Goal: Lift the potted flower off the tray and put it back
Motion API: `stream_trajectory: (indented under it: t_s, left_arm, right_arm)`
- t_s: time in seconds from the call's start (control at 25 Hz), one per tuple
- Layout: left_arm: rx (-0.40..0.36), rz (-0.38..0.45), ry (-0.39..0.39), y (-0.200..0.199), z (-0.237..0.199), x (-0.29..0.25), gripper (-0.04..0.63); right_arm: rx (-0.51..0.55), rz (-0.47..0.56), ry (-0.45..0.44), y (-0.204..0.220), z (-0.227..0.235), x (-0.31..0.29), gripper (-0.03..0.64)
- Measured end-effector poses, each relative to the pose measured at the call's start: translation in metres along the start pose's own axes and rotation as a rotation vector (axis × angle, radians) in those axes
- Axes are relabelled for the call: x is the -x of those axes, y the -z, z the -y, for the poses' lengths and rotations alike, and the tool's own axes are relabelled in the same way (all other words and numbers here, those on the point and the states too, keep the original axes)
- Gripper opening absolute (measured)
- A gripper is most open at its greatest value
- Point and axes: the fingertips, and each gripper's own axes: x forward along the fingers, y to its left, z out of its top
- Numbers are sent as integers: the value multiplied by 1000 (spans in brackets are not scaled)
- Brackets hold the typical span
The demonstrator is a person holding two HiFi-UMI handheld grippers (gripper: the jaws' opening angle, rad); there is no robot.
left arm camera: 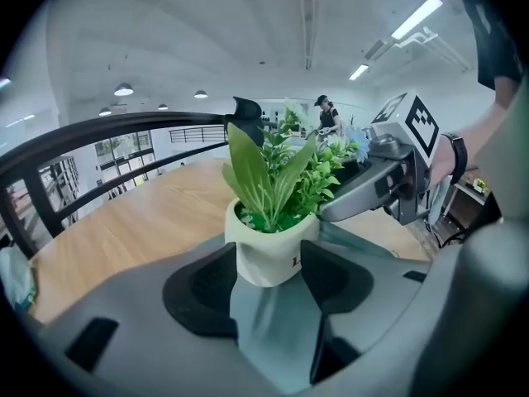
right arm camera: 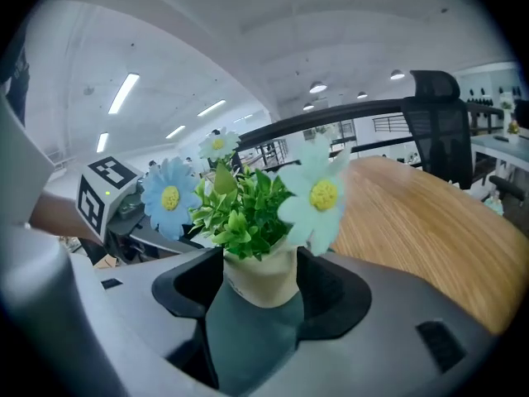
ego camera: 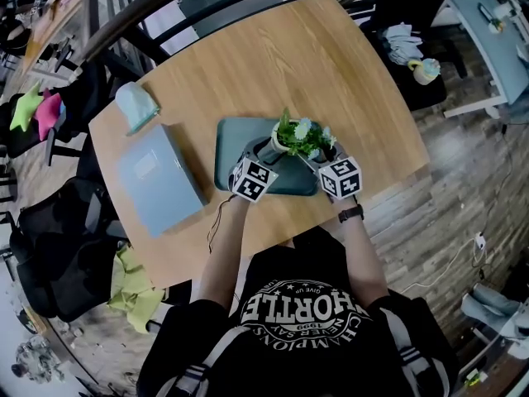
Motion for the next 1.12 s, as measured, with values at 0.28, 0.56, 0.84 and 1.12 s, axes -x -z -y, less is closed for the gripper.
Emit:
stream_trajectory:
  t_s: [0.28, 0.56, 0.84, 1.12]
  left_arm:
    - [15, 57, -30, -15, -1, 43, 249]
    - [28, 151, -50, -39, 8, 93, 236]
    - [27, 251, -64, -68, 19, 151, 224]
    - [23, 337, -124, -87, 21, 212, 183]
  right_arm:
    - [-44, 13, 133, -2, 0, 40, 295]
    - [-42, 89, 208, -28, -29, 86, 290]
    - [4, 180, 252, -69, -69, 120, 275]
    - [19, 269, 289, -98, -107, 153, 232]
